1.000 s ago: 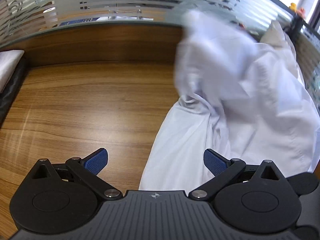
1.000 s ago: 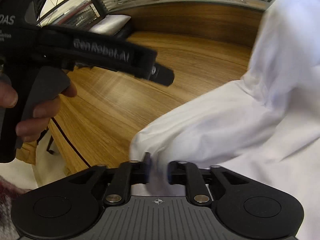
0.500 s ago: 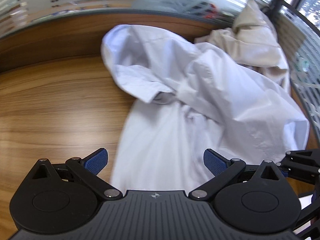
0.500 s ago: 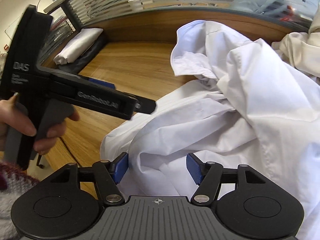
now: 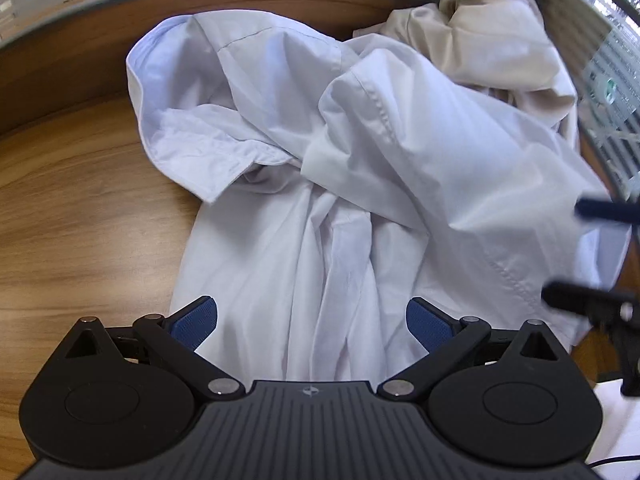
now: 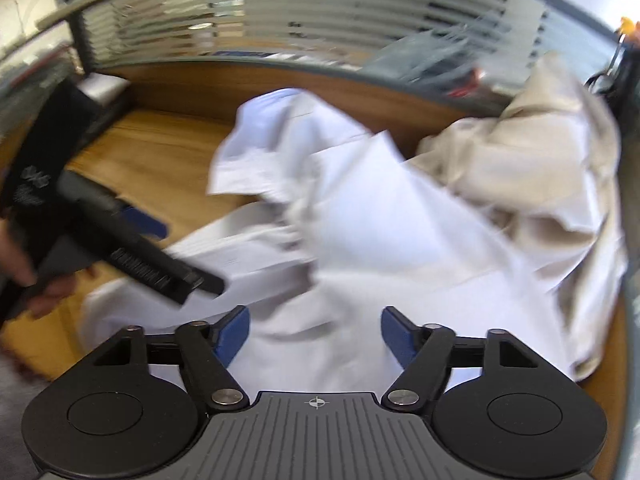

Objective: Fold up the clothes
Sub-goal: 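Lay the white shirt on the desk with the right gripper while the left gripper grasps its edge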

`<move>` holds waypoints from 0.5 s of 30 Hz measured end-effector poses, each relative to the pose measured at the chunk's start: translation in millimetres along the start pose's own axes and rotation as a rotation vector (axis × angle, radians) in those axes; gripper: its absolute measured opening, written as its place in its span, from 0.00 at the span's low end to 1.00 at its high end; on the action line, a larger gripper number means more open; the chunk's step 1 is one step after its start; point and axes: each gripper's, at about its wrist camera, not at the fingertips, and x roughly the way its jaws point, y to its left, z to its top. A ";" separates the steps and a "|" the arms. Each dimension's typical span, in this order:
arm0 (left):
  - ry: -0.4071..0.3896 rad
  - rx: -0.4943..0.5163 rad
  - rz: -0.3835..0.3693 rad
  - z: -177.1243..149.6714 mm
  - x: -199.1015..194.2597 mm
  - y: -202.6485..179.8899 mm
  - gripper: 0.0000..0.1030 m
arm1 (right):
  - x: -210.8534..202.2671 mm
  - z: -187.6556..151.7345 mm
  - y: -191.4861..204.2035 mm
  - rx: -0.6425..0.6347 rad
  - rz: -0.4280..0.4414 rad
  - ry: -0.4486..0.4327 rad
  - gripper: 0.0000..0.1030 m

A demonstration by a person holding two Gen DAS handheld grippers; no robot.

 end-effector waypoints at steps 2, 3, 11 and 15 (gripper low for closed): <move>-0.004 0.020 0.020 0.8 5.5 -2.9 0.92 | 8.3 3.8 -0.6 -0.054 -0.045 -0.024 0.82; -0.002 0.030 0.026 0.6 9.2 -4.0 0.86 | 13.7 4.8 0.7 -0.086 -0.059 -0.027 0.85; -0.022 0.042 0.061 -11.4 8.3 8.5 0.07 | 57.0 -5.3 17.2 -0.408 -0.222 0.032 0.61; -0.083 -0.086 0.101 -23.7 -17.4 41.9 0.05 | 51.8 -6.6 8.9 -0.433 -0.266 0.045 0.05</move>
